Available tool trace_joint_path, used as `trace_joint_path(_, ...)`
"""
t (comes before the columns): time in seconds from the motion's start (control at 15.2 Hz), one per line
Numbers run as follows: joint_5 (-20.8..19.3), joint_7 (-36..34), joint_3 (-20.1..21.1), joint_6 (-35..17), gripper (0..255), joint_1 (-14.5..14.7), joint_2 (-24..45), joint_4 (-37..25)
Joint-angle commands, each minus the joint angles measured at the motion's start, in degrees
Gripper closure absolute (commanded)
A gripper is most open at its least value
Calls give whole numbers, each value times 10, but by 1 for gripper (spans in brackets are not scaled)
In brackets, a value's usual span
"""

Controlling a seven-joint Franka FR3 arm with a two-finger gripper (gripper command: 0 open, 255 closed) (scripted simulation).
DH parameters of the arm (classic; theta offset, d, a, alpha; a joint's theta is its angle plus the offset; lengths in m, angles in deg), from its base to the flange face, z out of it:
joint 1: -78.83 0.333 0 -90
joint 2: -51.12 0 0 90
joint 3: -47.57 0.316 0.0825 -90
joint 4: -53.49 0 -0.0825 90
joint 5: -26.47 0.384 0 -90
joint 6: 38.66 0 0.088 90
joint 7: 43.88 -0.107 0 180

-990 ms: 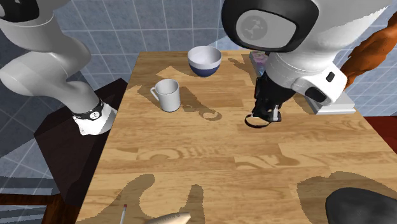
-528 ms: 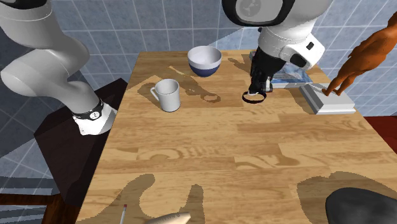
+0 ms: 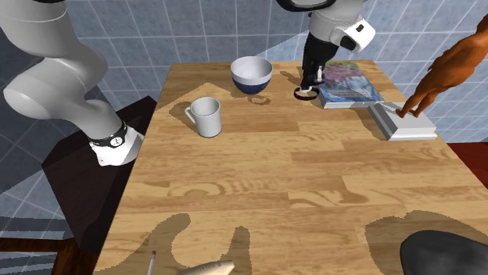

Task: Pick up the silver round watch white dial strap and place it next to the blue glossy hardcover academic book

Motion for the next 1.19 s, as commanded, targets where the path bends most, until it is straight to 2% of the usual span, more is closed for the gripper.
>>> trace_joint_path(0.0,-3,-23,6,-5,255,16,2,-1)
trace_joint_path(0.46,-20,-107,26,-10,255,80,31,-39)
trace_joint_path(1.12,-21,-98,24,-78,255,79,46,16)
